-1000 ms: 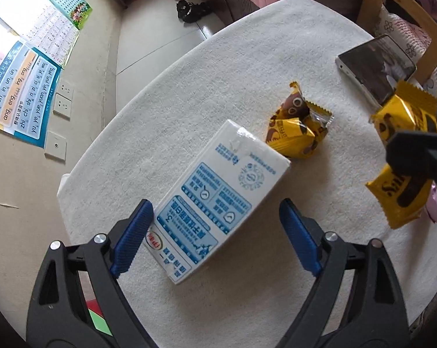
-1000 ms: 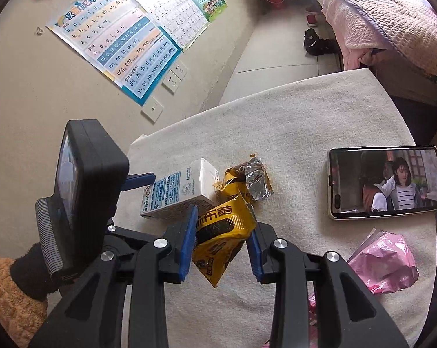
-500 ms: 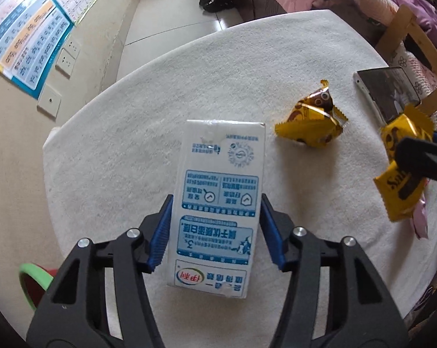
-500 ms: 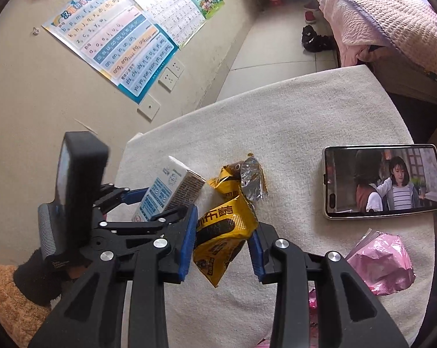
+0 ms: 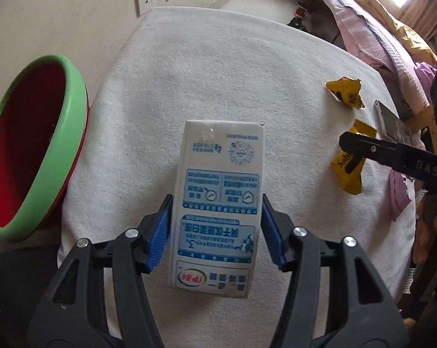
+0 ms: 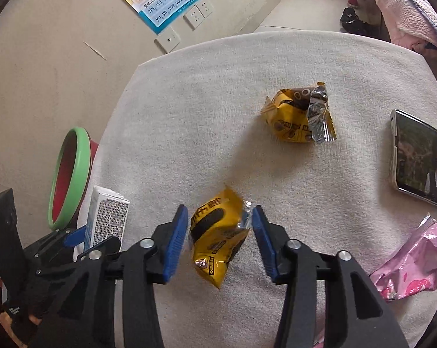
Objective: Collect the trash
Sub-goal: 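Carry the milk carton over the bin with the left gripper while the right carries the yellow wrapper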
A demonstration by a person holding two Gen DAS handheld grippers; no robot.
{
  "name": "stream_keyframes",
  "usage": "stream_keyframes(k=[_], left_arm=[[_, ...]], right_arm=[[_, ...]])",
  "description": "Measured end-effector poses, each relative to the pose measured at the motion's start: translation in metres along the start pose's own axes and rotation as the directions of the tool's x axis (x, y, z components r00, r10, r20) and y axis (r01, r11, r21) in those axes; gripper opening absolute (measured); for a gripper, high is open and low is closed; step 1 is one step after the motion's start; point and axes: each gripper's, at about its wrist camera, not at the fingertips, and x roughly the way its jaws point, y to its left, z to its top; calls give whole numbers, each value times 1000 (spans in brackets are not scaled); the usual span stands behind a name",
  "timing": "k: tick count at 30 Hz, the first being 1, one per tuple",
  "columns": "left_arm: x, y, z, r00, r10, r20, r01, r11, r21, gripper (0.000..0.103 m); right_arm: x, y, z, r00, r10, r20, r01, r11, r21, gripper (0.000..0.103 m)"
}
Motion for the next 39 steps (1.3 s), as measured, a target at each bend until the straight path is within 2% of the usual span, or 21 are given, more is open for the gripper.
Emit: stream_keyframes(k=[4,7,13,17,20,22,24,25,26,33,39], left_arm=[[-3,-8,0,999,27,27,-28,999,27,57],[-10,-11,1,998,29,61,-31,999,32,58],[-11,-1,3,997,35,69,-36,999,4,58],[-12,0,0,997,29,68,-30,1000,3,58],[-9,-2,-2,998,26,58,-26,1000,6,58],[-6,-3,-3,998,24,53,-24,1000,6,58],[-3,-3,-4,999,19,45,-19,1000,4,57],[-3,-3,-4,999,16,44,-16,1000,3,52],[-3,-4,-4,999,12,44,-13,1000,3,51],[-23,-1,0,994,4,112,-4,1000,-6,51],[-34,4,3,990,0,140,3,1000,-18,51]], right_arm=[[-9,2,-3,999,-24,33,24,1000,-5,64],[-19,3,-8,998,-47,45,48,999,-20,64],[-11,7,-15,998,-62,19,63,997,-44,64],[-5,2,-15,998,-62,13,62,998,-18,52],[-8,0,-15,998,-53,25,53,998,-15,36],[-11,1,-15,998,-46,35,47,999,-22,32],[-14,4,-14,998,-30,49,32,999,-31,31],[-15,6,-14,998,-23,56,25,999,-36,31],[-17,8,-14,998,-16,66,18,999,-42,31],[-29,18,-12,994,12,111,-4,998,-70,31],[-33,38,-13,992,34,118,-19,992,-124,31]])
